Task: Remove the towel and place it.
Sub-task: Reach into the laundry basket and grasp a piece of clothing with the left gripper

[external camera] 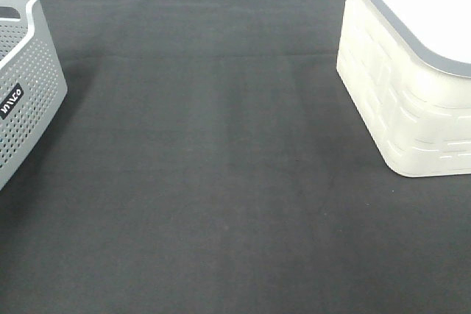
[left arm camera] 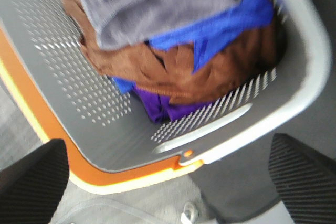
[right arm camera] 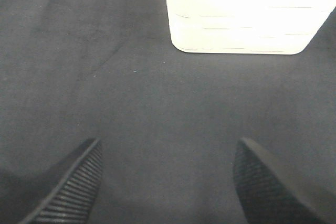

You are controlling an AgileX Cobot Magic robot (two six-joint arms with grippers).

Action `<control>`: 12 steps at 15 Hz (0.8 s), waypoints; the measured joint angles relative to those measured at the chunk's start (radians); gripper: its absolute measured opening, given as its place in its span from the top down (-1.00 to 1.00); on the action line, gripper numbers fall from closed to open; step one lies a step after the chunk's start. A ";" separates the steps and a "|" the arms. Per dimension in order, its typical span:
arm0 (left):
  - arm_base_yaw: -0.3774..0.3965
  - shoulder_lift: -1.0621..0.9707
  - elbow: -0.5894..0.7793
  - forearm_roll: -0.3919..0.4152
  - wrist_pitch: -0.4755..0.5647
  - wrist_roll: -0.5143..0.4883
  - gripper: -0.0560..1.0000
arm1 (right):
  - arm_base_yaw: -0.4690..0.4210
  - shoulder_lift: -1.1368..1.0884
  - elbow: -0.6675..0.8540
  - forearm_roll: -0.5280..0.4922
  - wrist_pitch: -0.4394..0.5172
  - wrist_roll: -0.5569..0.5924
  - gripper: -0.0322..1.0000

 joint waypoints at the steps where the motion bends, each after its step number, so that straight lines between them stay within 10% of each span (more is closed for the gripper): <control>1: 0.001 0.048 0.000 0.045 -0.012 0.002 -0.94 | 0.000 0.000 0.000 0.000 0.000 0.000 -0.39; 8: 0.006 0.302 0.000 0.386 -0.339 0.021 -0.94 | 0.000 0.000 0.000 0.000 0.000 0.000 -0.39; 12: -0.001 0.502 0.000 0.404 -0.538 0.024 -0.94 | 0.000 0.000 0.000 0.000 0.000 0.000 -0.39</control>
